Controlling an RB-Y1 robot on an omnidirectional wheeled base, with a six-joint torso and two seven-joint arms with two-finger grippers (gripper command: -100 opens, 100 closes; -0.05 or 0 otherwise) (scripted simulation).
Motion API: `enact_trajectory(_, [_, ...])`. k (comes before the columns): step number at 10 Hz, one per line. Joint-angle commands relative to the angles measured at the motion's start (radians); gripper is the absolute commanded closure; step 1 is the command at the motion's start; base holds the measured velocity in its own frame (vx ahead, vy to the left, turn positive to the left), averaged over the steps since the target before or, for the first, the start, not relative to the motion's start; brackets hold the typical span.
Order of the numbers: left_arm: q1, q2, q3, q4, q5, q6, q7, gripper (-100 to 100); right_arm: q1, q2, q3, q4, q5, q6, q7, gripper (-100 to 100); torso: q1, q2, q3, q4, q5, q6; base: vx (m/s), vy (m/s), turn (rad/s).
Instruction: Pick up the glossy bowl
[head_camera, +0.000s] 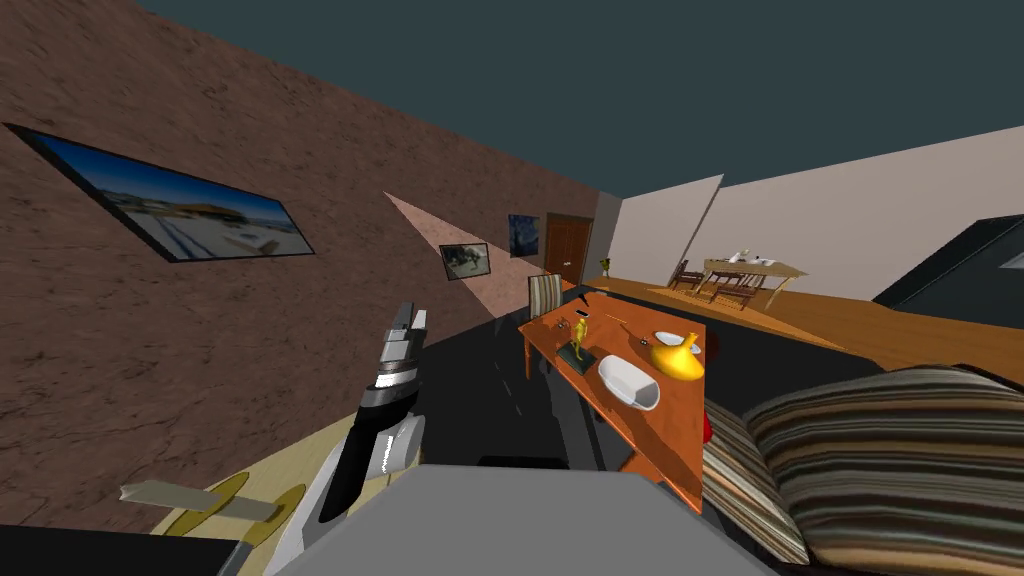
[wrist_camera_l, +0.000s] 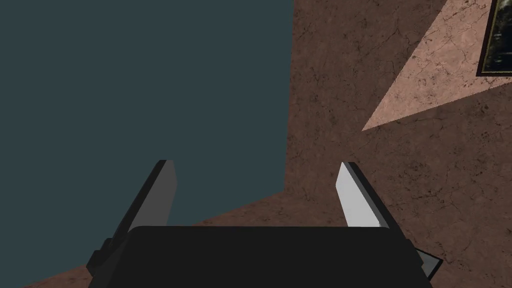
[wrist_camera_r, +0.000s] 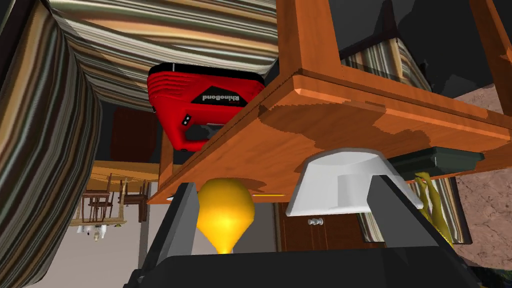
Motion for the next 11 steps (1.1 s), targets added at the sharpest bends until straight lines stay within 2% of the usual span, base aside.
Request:
enact_trajectory(1, [0.0, 0.0, 0.0, 0.0, 0.0, 0.0, 0.0, 0, 0.029, -0.042, 0.007, 0.05, 0.033, 0.018, 0.016, -100, 0.0, 0.0, 0.0, 0.0, 0.0, 0.0, 0.068, 0.112, 0.495])
enact_trajectory(2, [0.0, 0.0, 0.0, 0.0, 0.0, 0.0, 0.0, 0, 0.046, -0.066, 0.012, 0.089, 0.054, 0.027, 0.026, -100, 0.002, -0.001, -0.001, 0.0, 0.0, 0.0, 0.122, 0.14, 0.39])
enact_trajectory(3, [0.0, 0.0, 0.0, 0.0, 0.0, 0.0, 0.0, 0, 0.046, -0.066, 0.012, 0.092, 0.054, 0.027, 0.026, -100, 0.004, -0.004, -0.002, -0.001, 0.001, 0.0, 0.105, 0.068, 0.1])
enact_trajectory(5, [0.0, 0.0, 0.0, 0.0, 0.0, 0.0, 0.0, 0, 0.077, -0.11, 0.024, 0.162, 0.093, 0.043, 0.044, -100, 0.0, -0.003, -0.002, -0.001, 0.0, 0.001, 0.13, 0.071, 0.333])
enact_trajectory(6, [0.0, 0.0, 0.0, 0.0, 0.0, 0.0, 0.0, 0, 0.077, -0.11, 0.024, 0.162, 0.093, 0.043, 0.044, -100, 0.001, -0.006, -0.003, -0.001, 0.0, 0.0, 0.14, 0.054, 0.164])
enact_trajectory(7, [0.0, 0.0, 0.0, 0.0, 0.0, 0.0, 0.0, 0, 0.091, -0.13, 0.032, 0.195, 0.11, 0.049, 0.052, -100, 0.0, -0.005, -0.003, -0.001, 0.0, 0.002, 0.149, 0.05, 0.239])
enact_trajectory(8, [0.0, 0.0, 0.0, 0.0, 0.0, 0.0, 0.0, 0, 0.091, -0.13, 0.032, 0.195, 0.11, 0.049, 0.052, -100, 0.0, -0.006, -0.003, -0.001, 0.0, 0.0, 0.11, 0.032, 0.131])
enact_trajectory(11, [0.0, 0.0, 0.0, 0.0, 0.0, 0.0, 0.0, 0, 0.122, -0.183, 0.059, 0.284, 0.155, 0.063, 0.071, -100, 0.0, -0.006, -0.003, -0.001, 0.0, 0.0, 0.163, 0.05, 0.349])
